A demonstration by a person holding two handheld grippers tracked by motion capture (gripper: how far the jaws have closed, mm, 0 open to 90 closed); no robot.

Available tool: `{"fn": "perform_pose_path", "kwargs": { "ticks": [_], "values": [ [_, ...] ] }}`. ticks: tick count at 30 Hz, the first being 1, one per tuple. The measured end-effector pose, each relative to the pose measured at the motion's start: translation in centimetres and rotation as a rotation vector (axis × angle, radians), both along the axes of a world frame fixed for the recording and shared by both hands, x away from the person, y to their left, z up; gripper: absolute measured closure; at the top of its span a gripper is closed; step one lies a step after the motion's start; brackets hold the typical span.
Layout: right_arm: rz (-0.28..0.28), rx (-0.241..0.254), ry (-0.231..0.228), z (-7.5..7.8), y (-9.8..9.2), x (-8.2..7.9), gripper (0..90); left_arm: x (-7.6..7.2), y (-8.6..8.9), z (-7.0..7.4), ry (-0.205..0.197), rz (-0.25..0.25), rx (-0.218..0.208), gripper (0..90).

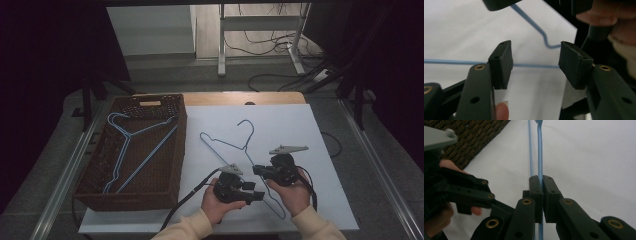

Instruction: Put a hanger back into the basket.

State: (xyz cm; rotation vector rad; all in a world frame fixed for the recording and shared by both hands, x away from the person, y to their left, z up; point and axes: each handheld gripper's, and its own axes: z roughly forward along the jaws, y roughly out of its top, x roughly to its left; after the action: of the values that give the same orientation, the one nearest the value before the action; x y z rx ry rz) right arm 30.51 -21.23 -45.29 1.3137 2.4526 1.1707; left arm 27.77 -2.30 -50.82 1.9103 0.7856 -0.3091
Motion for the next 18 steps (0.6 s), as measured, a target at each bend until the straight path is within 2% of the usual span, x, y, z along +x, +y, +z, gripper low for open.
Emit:
{"fn": "perform_pose_path", "kwargs": {
  "ticks": [2, 6, 7, 8, 9, 10, 11, 13, 18],
  "values": [
    [-0.002, 0.003, -0.002, 0.0, 0.1, -0.1, 87.5, 0.1, -0.6, -0.2, 0.022, 0.007, -0.035, 47.2],
    [-0.008, 0.007, -0.006, 0.0, 0.1, -0.1, 87.5, 0.2, -0.9, -0.5, 0.034, 0.024, -0.054, 52.2],
    [-0.012, 0.011, -0.010, 0.0, 0.2, -0.1, 87.6, 0.3, -1.1, -0.6, 0.046, 0.041, -0.073, 54.5],
    [-0.014, 0.015, -0.011, 0.0, 0.2, -0.1, 87.6, 0.3, -1.1, -0.6, 0.046, 0.041, -0.073, 57.4],
    [-0.015, 0.018, -0.012, 0.0, 0.2, -0.2, 87.6, 0.4, -1.2, -0.7, 0.055, 0.053, -0.102, 60.7],
    [-0.017, 0.021, -0.012, 0.0, 0.2, -0.2, 87.5, 0.4, -1.2, -0.7, 0.055, 0.053, -0.102, 63.1],
    [-0.019, 0.022, -0.013, 0.0, 0.2, -0.2, 87.6, 0.5, -1.4, -0.8, 0.068, 0.065, -0.125, 66.5],
    [-0.022, 0.023, -0.017, 0.0, 0.2, -0.3, 87.5, 0.6, -1.4, -0.9, 0.084, 0.074, -0.134, 73.1],
    [-0.023, 0.036, -0.023, 0.1, 0.0, -0.4, 87.4, 0.9, -1.2, -1.0, 0.120, 0.058, -0.145, 78.7]
  ]
}}
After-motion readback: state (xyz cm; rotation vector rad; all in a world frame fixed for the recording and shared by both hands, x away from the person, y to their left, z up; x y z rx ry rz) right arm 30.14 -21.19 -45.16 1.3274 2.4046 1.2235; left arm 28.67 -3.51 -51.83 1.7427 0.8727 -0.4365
